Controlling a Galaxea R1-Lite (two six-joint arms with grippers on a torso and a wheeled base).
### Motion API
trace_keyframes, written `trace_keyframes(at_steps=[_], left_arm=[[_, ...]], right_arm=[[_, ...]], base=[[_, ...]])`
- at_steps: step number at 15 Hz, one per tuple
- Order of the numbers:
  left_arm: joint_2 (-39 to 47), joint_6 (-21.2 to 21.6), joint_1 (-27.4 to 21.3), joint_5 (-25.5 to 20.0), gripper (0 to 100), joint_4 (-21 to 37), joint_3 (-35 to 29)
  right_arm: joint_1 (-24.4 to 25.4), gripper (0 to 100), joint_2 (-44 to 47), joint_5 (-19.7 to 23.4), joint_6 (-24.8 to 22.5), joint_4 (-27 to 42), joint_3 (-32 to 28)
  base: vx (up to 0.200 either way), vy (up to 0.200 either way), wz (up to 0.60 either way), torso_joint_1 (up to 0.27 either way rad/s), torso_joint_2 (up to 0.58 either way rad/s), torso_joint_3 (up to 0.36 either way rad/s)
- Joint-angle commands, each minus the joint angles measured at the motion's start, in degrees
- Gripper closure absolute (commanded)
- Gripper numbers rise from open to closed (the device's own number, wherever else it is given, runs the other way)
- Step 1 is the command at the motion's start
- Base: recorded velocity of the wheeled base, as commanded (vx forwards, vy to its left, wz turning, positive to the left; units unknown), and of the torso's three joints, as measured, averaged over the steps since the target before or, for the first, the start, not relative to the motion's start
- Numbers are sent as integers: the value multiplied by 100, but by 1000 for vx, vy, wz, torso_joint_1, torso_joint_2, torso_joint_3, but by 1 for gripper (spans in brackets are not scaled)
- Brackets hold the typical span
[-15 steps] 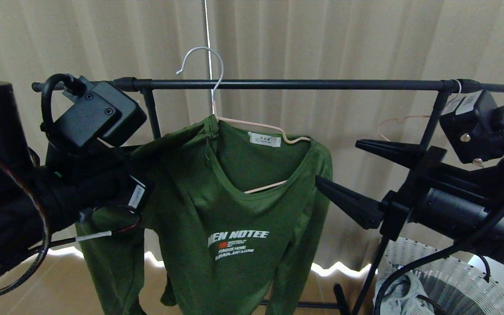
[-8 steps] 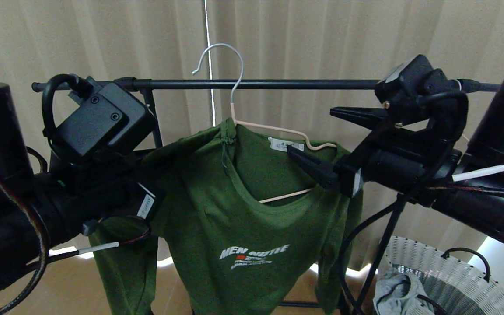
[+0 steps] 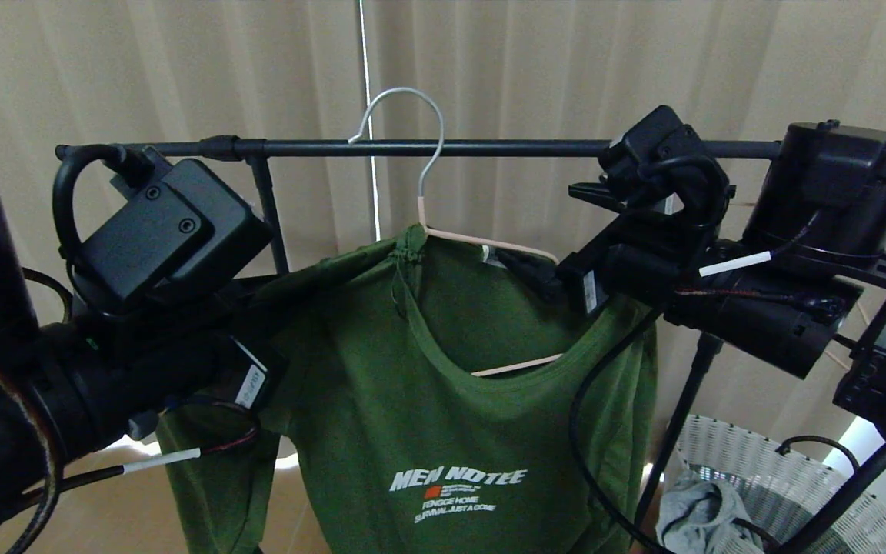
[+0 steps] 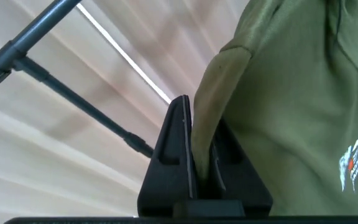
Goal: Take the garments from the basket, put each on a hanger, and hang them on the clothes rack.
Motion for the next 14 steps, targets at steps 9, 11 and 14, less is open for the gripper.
trace_keyframes(at_steps=[9,11,14], left_arm=[[39,30,-37,-5,100,-6,16],[-5,12,-37,-14,100,3,16],[-40,-23,-37,-23,0,-6,16]], right_arm=[[65,100,22,3,-29,-16,52],[65,100,-4,-5,-29,-16,61],[48,100,-119,-14,-29,1,69]], base=[[0,0,0,0,0,0],[0,0,0,0,0,0],[0,0,0,0,0,0]])
